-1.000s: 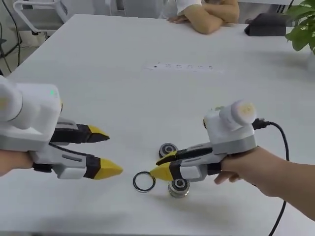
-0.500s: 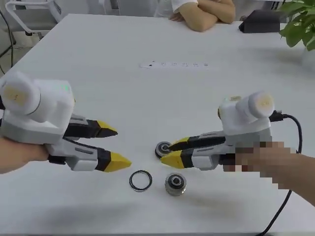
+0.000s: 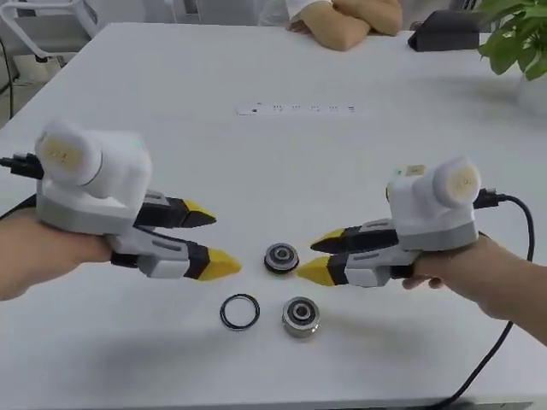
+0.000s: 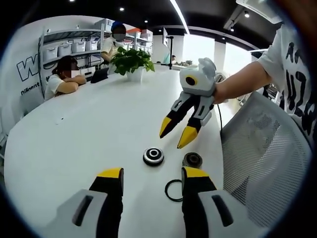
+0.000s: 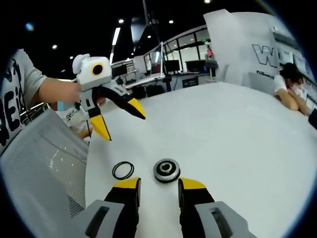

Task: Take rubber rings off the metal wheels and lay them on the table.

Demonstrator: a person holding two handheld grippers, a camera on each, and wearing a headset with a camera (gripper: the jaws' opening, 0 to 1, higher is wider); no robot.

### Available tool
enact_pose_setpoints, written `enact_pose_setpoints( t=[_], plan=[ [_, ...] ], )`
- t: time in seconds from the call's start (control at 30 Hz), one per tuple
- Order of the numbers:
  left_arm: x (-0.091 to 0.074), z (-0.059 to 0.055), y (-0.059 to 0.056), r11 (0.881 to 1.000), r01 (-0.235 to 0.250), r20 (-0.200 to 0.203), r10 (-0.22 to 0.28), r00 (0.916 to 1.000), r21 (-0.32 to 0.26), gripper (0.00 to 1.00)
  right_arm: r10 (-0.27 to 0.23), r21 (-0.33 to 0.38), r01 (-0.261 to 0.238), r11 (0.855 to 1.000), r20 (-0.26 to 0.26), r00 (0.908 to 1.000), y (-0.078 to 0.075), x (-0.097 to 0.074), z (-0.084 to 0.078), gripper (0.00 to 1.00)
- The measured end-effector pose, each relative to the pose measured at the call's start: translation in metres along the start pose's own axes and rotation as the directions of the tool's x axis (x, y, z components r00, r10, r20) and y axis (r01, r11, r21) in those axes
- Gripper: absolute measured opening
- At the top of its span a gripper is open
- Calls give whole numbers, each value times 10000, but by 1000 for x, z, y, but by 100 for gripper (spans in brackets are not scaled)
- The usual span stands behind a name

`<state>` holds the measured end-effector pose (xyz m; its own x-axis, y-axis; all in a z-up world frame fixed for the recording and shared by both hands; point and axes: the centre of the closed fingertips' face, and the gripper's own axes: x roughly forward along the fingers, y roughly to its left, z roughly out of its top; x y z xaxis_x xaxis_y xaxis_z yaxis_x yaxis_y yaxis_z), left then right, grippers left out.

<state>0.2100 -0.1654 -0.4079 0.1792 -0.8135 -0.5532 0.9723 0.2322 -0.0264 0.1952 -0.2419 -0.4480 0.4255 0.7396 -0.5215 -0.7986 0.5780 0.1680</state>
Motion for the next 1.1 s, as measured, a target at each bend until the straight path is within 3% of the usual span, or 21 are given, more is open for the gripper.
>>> enact_pose_setpoints(
  t=[0.2,0.47,1.1],
  plan=[
    [13,-1,0,10000,88,-93,-88,9999,31,42,-398,-448,389,9982,-194,9990,-4,4,-5,29],
    [27,-3,4,10000,36,-227,-34,9997,80,41,-367,-497,352,9981,-309,9988,-8,6,-11,30],
    [66,-3,-4,9993,380,-534,-382,9978,-41,29,-397,-431,382,9983,-345,9986,-9,7,-15,31]
  ],
)
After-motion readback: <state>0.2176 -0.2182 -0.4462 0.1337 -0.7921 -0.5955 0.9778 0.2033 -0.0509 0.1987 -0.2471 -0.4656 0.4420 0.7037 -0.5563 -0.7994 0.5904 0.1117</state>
